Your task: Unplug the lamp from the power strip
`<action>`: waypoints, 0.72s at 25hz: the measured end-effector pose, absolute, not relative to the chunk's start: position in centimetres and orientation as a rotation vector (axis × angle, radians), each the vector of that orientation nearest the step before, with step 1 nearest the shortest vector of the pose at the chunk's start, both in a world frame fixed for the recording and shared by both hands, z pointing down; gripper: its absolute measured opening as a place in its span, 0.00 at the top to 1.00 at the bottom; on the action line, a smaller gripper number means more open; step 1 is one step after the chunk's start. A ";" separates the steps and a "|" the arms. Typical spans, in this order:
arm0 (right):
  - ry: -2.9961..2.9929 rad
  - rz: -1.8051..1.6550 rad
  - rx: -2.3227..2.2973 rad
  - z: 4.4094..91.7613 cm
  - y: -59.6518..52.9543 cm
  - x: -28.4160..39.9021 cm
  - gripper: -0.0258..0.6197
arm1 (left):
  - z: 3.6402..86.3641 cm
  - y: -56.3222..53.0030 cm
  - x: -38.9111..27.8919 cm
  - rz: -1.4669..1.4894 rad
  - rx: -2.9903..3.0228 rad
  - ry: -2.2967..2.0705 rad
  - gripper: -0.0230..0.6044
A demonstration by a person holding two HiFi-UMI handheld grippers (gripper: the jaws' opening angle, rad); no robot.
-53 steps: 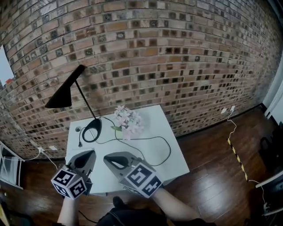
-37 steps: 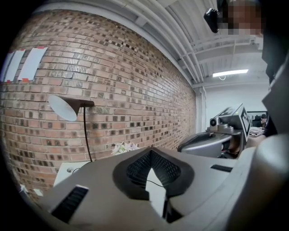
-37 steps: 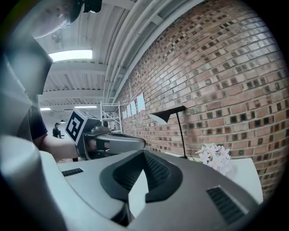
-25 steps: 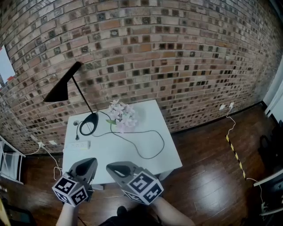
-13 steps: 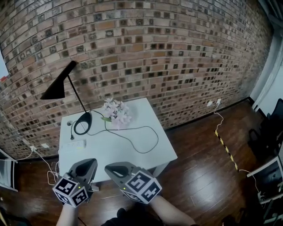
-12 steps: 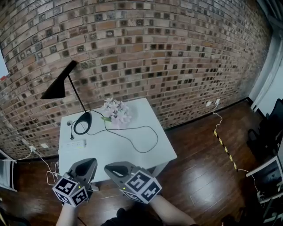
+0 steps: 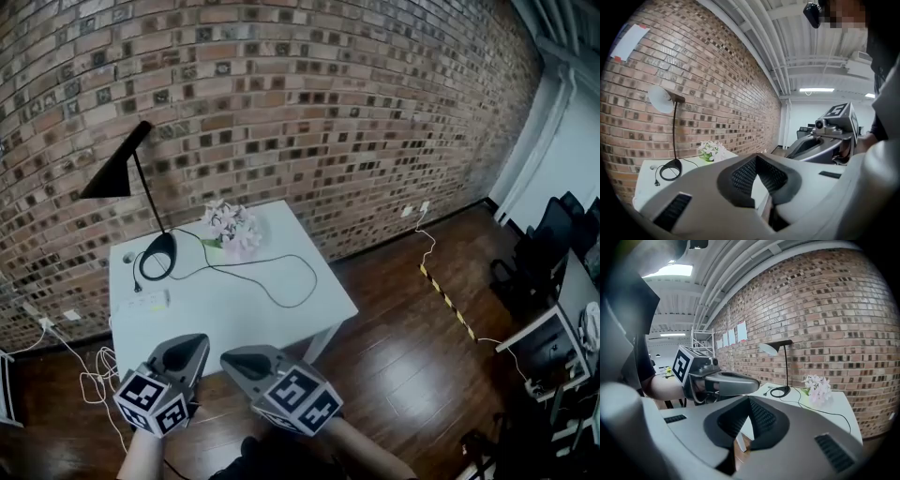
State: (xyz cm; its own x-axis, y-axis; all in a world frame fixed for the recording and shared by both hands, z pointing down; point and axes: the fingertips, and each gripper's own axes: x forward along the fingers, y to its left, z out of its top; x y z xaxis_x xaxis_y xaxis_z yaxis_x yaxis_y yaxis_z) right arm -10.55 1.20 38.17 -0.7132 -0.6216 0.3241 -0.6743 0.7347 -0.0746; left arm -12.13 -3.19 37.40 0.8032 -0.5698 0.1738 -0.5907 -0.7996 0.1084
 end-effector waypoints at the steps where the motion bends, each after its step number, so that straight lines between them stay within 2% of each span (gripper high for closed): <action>1: -2.642 0.281 1.035 38.3 1.7 -10.4 0.97 | 37.6 -3.0 -11.7 0.192 2.840 -0.883 0.97; 18: -2.537 0.286 1.412 37.6 4.5 0.6 0.97 | 37.1 -0.3 0.8 0.242 2.975 -0.572 0.97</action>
State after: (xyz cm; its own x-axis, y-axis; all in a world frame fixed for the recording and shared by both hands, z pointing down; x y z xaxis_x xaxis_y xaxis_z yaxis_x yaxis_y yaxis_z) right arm 0.60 4.50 37.57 -0.5124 -0.8095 0.2868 -0.8530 0.5184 -0.0606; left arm 0.76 -0.30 37.08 0.9166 -0.3596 0.1749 -0.3759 -0.9240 0.0702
